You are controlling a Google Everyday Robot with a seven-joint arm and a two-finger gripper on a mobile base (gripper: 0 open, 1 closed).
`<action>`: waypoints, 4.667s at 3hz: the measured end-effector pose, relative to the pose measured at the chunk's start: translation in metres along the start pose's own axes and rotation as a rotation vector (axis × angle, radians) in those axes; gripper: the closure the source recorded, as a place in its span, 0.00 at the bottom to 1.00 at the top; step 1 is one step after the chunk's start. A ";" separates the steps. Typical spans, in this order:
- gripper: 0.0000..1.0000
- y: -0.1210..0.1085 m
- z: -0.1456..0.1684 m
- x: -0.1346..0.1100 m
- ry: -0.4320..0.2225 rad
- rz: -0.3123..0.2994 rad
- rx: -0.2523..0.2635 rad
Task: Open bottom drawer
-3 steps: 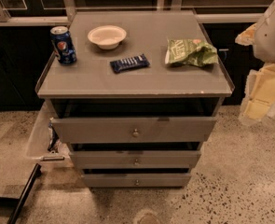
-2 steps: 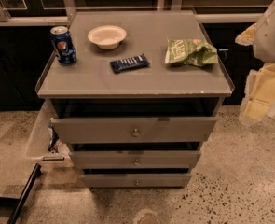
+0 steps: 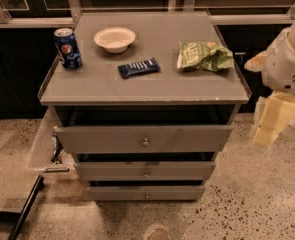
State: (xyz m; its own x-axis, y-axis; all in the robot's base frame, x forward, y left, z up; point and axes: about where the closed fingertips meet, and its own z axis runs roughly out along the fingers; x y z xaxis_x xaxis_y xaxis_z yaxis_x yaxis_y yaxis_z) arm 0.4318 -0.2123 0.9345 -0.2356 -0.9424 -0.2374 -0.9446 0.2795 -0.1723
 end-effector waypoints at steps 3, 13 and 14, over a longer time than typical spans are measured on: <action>0.00 0.062 0.133 0.035 -0.083 -0.107 -0.066; 0.00 0.087 0.484 0.140 -0.337 -0.162 -0.128; 0.00 0.087 0.484 0.140 -0.337 -0.162 -0.128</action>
Offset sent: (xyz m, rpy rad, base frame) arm -0.0348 0.0085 -0.1378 0.0934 0.0178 0.1083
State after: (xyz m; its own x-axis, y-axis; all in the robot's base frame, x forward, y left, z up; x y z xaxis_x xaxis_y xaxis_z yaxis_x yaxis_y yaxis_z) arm 0.4271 -0.2313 0.4234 -0.0132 -0.8532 -0.5214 -0.9892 0.0872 -0.1177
